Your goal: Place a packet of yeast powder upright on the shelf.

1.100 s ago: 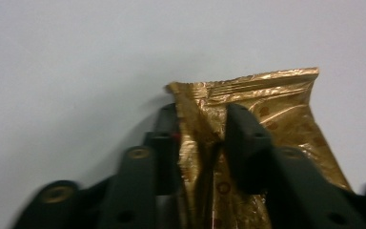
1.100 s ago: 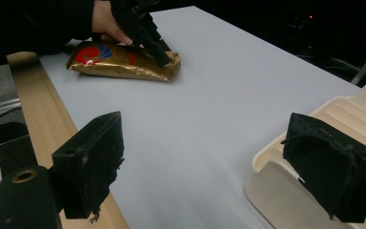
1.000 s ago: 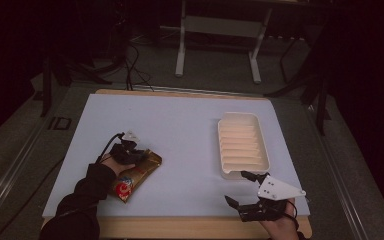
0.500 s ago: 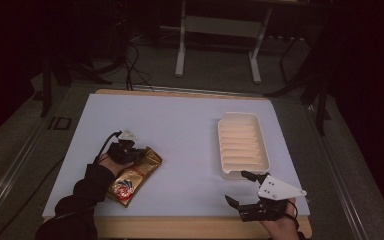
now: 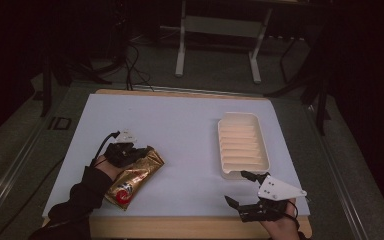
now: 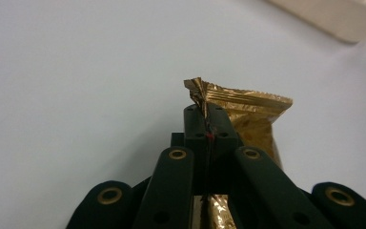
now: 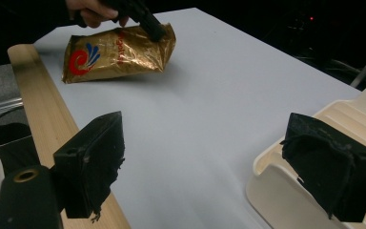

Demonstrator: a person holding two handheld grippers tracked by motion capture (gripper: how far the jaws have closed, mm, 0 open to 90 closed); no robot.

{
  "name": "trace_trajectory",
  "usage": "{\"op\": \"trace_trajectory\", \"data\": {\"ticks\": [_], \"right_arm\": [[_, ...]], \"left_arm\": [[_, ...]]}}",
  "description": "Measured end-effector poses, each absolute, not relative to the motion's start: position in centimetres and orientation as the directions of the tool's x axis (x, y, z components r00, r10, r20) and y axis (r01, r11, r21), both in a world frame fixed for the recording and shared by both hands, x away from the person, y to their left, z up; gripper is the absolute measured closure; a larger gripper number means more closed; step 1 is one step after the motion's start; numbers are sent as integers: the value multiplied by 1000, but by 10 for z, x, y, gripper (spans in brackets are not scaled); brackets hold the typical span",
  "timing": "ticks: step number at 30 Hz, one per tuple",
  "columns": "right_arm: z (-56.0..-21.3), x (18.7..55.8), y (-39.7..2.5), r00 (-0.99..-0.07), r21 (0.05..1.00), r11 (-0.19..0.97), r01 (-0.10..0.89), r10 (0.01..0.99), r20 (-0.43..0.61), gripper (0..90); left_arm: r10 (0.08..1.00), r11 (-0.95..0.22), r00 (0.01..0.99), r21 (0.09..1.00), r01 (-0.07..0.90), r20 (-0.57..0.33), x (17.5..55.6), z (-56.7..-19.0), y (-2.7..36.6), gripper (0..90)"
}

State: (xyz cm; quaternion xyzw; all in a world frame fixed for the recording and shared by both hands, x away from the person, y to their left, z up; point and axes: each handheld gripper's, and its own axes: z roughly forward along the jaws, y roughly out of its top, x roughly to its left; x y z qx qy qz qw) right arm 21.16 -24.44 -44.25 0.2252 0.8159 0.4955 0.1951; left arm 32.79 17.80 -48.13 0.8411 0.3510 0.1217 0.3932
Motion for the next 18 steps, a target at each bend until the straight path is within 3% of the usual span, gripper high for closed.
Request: {"op": "trace_trajectory", "data": {"ticks": [18], "right_arm": [[-433, 208, -246, -826, 906, 391, 162, 557, -92, 142]], "left_arm": [[594, -421, 803, 832, 362, -49, 288, -433, 155, 900]]}}
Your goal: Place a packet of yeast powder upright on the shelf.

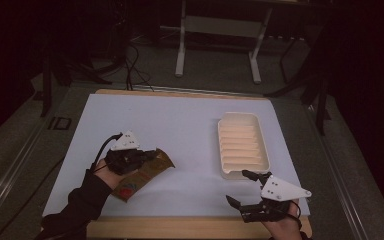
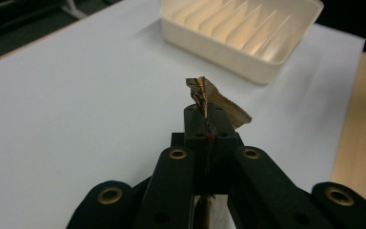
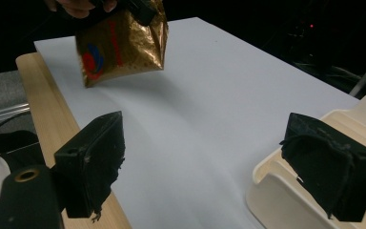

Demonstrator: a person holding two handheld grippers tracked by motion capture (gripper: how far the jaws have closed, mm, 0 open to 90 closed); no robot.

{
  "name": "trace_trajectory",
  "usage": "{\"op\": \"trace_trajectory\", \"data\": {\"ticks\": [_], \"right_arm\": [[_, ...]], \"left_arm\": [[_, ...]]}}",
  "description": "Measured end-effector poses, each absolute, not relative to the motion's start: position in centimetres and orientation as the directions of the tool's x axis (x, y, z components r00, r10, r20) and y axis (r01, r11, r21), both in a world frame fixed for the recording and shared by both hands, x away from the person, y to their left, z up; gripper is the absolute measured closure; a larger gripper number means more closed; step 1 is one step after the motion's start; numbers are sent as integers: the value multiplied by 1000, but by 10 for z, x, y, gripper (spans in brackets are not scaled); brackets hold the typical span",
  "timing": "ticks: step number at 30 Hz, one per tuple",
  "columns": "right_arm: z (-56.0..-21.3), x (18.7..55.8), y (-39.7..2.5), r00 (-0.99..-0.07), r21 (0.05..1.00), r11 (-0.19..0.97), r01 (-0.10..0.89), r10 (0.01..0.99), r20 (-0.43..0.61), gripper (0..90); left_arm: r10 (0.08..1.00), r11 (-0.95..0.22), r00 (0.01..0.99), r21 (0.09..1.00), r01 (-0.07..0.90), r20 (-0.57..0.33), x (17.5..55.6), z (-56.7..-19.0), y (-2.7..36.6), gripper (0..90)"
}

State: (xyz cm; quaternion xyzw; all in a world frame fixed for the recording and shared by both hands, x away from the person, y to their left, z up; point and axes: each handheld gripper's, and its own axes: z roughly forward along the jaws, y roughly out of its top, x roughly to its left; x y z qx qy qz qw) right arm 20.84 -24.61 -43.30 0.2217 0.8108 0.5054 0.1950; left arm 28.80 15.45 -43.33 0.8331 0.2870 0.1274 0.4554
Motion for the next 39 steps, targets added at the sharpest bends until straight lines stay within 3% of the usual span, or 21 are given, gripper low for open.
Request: {"op": "trace_trajectory", "data": {"ticks": [13, 28, 39], "right_arm": [[-411, 212, -247, -815, 912, 389, 130, 566, -126, 148], [-393, 240, -230, -856, 909, 402, 107, 502, -121, 159], [-378, 254, -213, -897, 914, 391, 108, 434, -80, 332]], "left_arm": [[580, -316, 814, 908, 276, -46, 278, -420, 140, 900], [543, -226, 833, 937, 268, -108, 273, -425, 130, 900], [476, -172, 870, 956, 236, -129, 265, -414, 112, 900]]}}
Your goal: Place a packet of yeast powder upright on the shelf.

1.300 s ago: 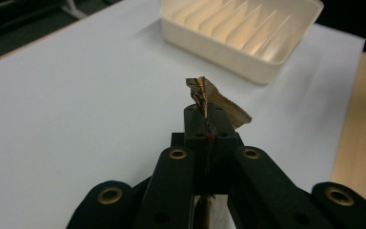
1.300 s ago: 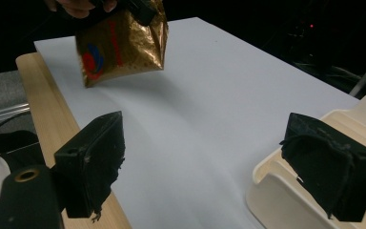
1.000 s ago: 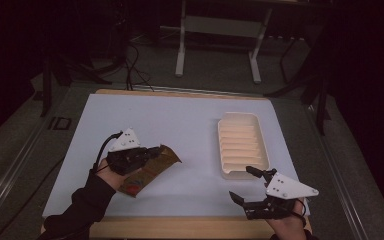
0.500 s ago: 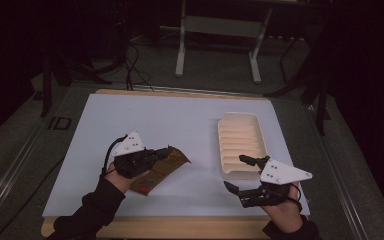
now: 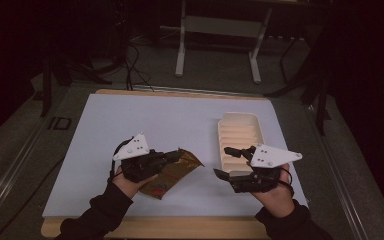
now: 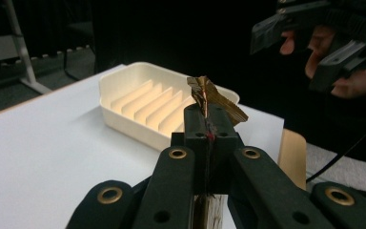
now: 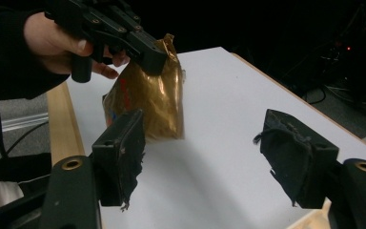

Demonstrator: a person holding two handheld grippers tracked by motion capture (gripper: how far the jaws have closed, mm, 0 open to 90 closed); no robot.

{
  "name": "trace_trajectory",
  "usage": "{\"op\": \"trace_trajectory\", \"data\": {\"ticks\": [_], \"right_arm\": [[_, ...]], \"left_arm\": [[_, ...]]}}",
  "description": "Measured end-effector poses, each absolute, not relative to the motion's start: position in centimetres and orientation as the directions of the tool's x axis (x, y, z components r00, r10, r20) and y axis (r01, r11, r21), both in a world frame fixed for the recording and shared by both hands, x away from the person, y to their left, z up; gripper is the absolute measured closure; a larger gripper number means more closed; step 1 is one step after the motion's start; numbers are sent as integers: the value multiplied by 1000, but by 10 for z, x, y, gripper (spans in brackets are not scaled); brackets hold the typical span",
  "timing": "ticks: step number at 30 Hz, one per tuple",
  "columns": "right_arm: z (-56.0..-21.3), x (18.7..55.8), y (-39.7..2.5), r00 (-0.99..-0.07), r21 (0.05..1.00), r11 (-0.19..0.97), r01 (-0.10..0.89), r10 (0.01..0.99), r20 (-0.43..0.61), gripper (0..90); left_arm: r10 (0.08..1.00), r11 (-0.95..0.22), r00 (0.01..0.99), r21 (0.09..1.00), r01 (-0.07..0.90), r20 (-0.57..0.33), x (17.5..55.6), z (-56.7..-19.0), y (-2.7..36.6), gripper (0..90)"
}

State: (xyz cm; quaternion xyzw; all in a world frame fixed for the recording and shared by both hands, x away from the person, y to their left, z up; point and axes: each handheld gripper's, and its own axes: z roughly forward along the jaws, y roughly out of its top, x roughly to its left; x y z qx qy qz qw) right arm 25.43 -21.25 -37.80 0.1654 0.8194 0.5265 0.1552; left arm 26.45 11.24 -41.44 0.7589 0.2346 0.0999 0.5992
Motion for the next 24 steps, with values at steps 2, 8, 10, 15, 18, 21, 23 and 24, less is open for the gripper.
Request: {"op": "trace_trajectory", "data": {"ticks": [2, 8, 10, 15, 18, 21, 23, 24], "right_arm": [[-378, 257, -208, -901, 907, 405, 113, 427, -78, 353], [-378, 262, -200, -914, 904, 412, 118, 401, -63, 404], [-379, 264, -197, -921, 899, 419, 126, 387, -51, 410], [-384, 267, -188, -934, 886, 443, 136, 355, -34, 418], [-387, 268, -183, -942, 874, 464, 143, 334, -24, 426], [-390, 268, -179, -949, 865, 478, 150, 316, -10, 421], [-392, 269, -176, -954, 857, 492, 154, 301, -2, 420], [-393, 269, -176, -955, 854, 496, 155, 295, 1, 426]], "left_arm": [[467, -169, 874, 958, 233, -130, 264, -413, 109, 900], [445, -171, 887, 961, 217, -121, 261, -410, 102, 900], [442, -166, 889, 963, 213, -121, 260, -409, 101, 900], [418, -166, 901, 966, 199, -114, 258, -406, 95, 900], [412, -160, 905, 970, 186, -105, 255, -405, 92, 900], [395, -163, 914, 972, 170, -94, 253, -403, 89, 900], [380, -154, 920, 974, 166, -97, 252, -402, 88, 900], [379, -157, 920, 974, 166, -96, 252, -401, 87, 900]]}}
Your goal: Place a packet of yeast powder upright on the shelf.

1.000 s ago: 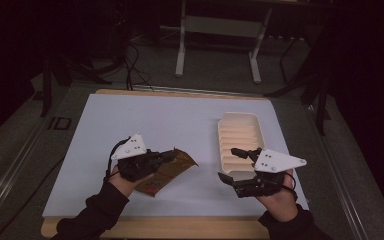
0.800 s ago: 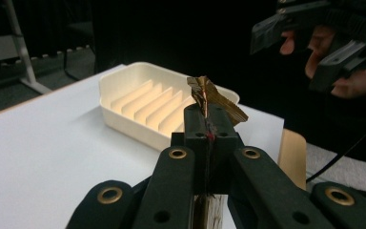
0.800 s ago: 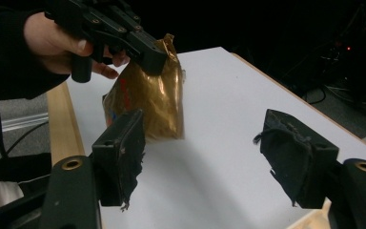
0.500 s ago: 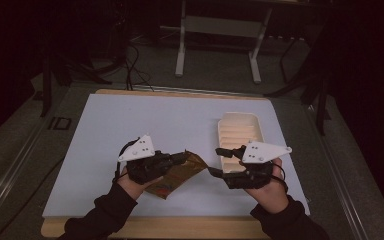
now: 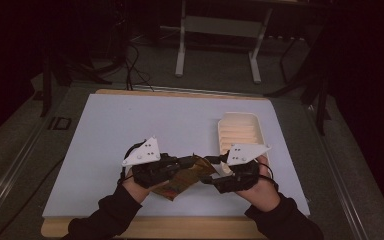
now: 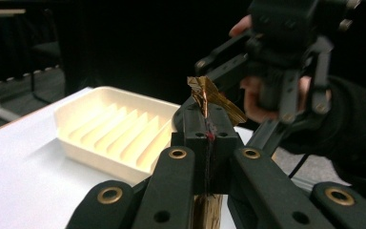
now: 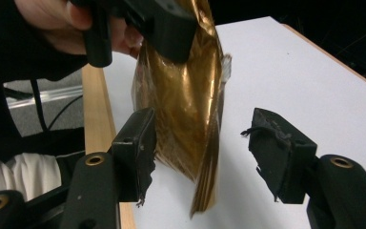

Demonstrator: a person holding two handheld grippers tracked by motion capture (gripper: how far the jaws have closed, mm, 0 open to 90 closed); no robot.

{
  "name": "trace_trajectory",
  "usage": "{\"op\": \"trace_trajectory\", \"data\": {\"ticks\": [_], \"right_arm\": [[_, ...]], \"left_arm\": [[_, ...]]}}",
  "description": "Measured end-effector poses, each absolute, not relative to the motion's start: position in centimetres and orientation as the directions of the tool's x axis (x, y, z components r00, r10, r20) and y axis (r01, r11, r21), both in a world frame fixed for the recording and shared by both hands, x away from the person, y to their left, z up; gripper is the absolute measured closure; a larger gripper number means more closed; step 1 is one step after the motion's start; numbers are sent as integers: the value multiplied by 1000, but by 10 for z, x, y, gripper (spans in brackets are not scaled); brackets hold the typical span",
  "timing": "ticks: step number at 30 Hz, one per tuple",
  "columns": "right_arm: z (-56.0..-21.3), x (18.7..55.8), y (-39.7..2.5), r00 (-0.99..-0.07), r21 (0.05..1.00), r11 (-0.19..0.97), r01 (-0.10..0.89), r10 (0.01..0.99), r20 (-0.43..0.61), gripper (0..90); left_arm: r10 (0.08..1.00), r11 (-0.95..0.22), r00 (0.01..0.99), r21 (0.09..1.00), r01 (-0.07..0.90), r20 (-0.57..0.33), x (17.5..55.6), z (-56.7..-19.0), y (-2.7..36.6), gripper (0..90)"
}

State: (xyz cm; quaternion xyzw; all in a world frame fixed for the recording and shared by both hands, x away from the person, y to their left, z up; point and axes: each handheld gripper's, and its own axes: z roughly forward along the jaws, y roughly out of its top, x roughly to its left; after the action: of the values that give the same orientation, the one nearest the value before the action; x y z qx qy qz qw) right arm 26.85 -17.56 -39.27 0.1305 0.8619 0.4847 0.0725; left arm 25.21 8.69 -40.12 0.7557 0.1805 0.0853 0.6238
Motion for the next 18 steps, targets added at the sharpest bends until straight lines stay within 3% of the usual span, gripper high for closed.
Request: {"op": "trace_trajectory", "data": {"ticks": [4, 8, 10, 18], "right_arm": [[-396, 269, -170, -970, 827, 540, 158, 241, 28, 494], [-400, 269, -168, -980, 802, 577, 152, 194, 46, 676], [-401, 271, -167, -983, 785, 600, 154, 174, 60, 724], [-400, 276, -165, -988, 761, 634, 137, 147, 56, 769]], "left_arm": [[357, -161, 929, 974, 160, -94, 250, -400, 83, 900], [356, -178, 931, 971, 158, -86, 248, -400, 79, 900], [353, -190, 931, 968, 165, -89, 249, -402, 77, 900], [351, -199, 931, 964, 174, -96, 250, -403, 78, 896]]}}
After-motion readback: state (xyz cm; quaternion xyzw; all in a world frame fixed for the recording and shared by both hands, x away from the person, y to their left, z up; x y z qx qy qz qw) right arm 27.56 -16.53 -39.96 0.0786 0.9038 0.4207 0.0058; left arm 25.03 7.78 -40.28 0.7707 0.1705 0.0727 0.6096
